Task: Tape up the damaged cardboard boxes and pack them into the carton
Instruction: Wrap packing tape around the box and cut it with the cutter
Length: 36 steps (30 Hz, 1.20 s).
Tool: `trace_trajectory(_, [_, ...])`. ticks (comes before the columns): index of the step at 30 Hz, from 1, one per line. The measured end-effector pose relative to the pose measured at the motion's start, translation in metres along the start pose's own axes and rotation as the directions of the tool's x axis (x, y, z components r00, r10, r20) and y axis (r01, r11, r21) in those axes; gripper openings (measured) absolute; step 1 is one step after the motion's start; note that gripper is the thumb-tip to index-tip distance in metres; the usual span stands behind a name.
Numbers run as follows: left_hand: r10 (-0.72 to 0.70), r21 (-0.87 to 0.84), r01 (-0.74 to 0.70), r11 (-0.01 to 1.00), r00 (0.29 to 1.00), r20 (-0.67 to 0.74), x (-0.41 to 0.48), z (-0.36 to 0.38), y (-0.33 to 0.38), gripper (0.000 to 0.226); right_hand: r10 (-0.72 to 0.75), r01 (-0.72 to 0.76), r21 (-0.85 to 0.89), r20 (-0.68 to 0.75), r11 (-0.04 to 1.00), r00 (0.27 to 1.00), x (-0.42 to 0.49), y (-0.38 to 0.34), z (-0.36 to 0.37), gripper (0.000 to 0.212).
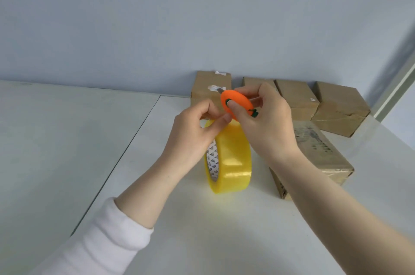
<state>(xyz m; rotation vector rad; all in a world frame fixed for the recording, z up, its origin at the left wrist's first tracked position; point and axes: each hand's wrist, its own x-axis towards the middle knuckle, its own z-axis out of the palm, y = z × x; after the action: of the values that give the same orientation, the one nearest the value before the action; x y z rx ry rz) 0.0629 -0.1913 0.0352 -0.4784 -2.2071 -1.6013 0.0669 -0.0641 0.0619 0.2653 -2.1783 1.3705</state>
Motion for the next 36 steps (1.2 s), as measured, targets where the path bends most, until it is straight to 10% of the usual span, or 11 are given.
trace_trajectory(6, [0.117,0.110,-0.110,0.988,0.991,-0.063,-0.002,0.026,0.021,0.019,0.446,-0.397,0.405,-0.029,0.824,0.895,0.012,0.001,-0.021,0.011])
trace_trajectory(12, [0.110,0.001,-0.111,0.994,0.987,-0.118,0.000,0.019,0.026,0.018,0.536,-0.426,0.464,-0.132,0.777,0.834,0.025,0.050,-0.122,0.022])
trace_trajectory(17, [0.134,-0.064,-0.138,0.988,0.989,-0.053,0.011,0.017,0.040,0.009,0.593,-0.623,-0.156,-0.200,0.767,0.780,-0.032,0.143,-0.179,0.018])
trace_trajectory(23, [0.148,-0.139,-0.148,0.979,0.989,-0.014,0.024,0.039,0.064,0.015,0.516,-0.466,-0.680,-0.149,0.566,0.844,-0.053,0.164,-0.177,0.036])
trace_trajectory(27, [0.101,-0.227,-0.099,0.969,0.995,-0.005,0.036,0.053,0.085,0.019,0.222,-0.227,-0.137,-0.046,0.964,0.974,-0.059,0.095,-0.171,0.041])
trace_trajectory(31, [-0.034,-0.277,0.056,0.959,0.996,0.081,0.056,0.078,0.098,0.018,-0.109,0.064,0.149,0.319,0.987,0.942,-0.059,0.042,-0.153,0.048])
trace_trajectory(36, [-0.302,-0.283,0.371,0.884,0.918,0.258,0.090,0.107,0.072,0.023,0.041,-0.083,0.308,0.140,0.948,0.989,-0.028,0.036,-0.137,0.025])
